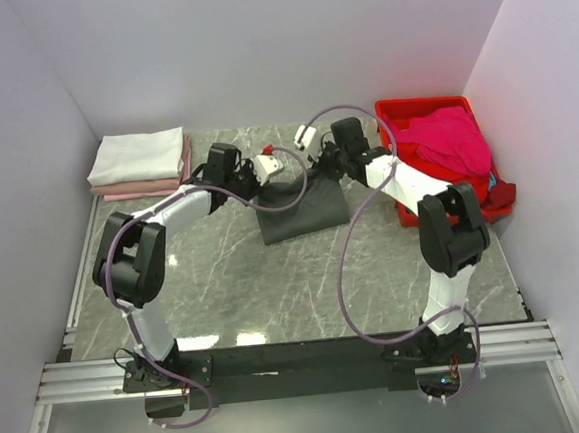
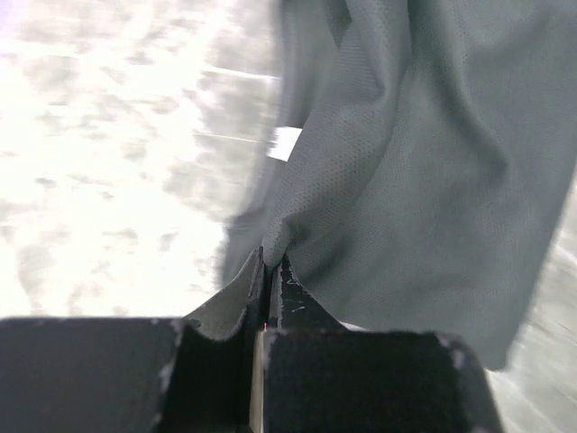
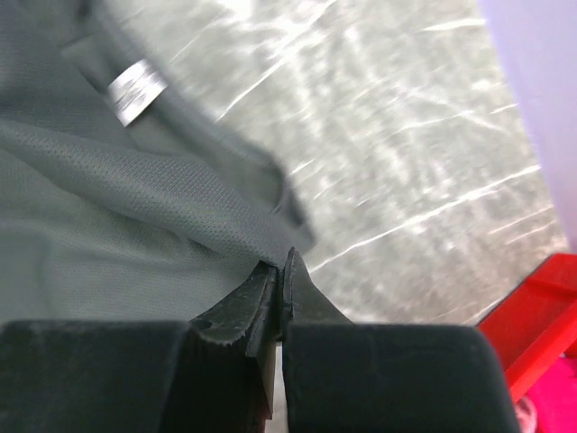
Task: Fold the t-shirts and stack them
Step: Fold the tshirt
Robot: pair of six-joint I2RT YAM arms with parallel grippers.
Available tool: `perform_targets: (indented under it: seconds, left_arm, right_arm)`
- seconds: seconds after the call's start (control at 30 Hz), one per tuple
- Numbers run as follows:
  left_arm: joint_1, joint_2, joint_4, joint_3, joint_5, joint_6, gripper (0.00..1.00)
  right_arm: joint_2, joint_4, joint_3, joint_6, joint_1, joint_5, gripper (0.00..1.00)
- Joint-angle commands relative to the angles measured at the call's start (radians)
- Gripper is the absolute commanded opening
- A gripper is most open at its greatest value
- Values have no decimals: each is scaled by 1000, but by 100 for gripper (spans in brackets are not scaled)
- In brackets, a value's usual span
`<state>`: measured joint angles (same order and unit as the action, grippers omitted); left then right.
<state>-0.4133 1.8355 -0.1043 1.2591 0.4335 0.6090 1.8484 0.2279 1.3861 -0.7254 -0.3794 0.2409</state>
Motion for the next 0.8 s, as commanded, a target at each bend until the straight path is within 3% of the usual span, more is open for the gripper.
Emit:
perform_targets:
  seconds: [0.0, 0.23, 0.53, 0.77]
  left_arm:
    - [5, 19, 147, 49, -73, -41, 0]
    - [18, 62, 149, 69, -116, -61, 0]
    - [28, 7, 201, -12, -173, -144, 0]
    - [30, 22, 176, 17, -228, -178, 0]
  right_arm:
    - [60, -58, 114, 61, 4, -43, 0]
    - [166, -50, 231, 86, 5, -66, 0]
    - [233, -58, 287, 103, -1, -84, 0]
    - [265, -82, 304, 110, -4, -118, 0]
